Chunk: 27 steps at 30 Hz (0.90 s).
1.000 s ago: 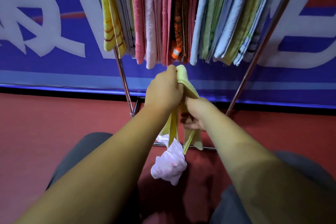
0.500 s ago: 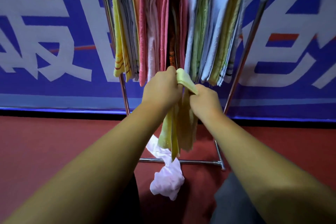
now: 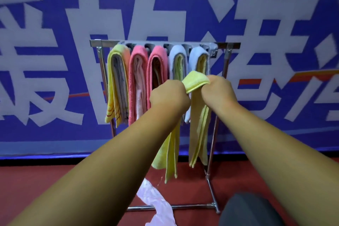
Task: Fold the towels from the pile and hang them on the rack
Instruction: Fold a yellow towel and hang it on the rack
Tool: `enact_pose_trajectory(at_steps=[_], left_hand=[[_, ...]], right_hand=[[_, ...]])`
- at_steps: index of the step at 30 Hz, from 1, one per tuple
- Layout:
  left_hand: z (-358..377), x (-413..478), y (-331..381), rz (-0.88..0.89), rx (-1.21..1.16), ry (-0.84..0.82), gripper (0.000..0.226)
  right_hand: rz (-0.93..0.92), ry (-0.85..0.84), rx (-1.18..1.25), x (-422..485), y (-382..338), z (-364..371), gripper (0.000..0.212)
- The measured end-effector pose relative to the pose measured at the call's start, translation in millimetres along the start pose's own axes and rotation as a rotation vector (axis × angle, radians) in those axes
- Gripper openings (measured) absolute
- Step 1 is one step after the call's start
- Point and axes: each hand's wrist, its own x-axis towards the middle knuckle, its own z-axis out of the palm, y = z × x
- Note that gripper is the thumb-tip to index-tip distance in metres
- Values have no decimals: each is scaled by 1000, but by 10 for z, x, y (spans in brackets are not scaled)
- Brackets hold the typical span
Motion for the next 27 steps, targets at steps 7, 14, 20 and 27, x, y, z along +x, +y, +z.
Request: enact_pose_trajectory(at_steps=[7,14,20,27], left_hand=[[-57,368,700,144,-141,42,21],[2,897,1235,174,-121,15,12],[5,1489,1509,148,96,-149,19],[46,2005,1572,38,-61,-107,16]], right_hand=[[-23,82,-52,524,128,-478,25],[-8,78,-149,1029,328,-810,20],[64,43,-335,1471,532,-810,12],[26,85,-412,1872,487,-668,7]])
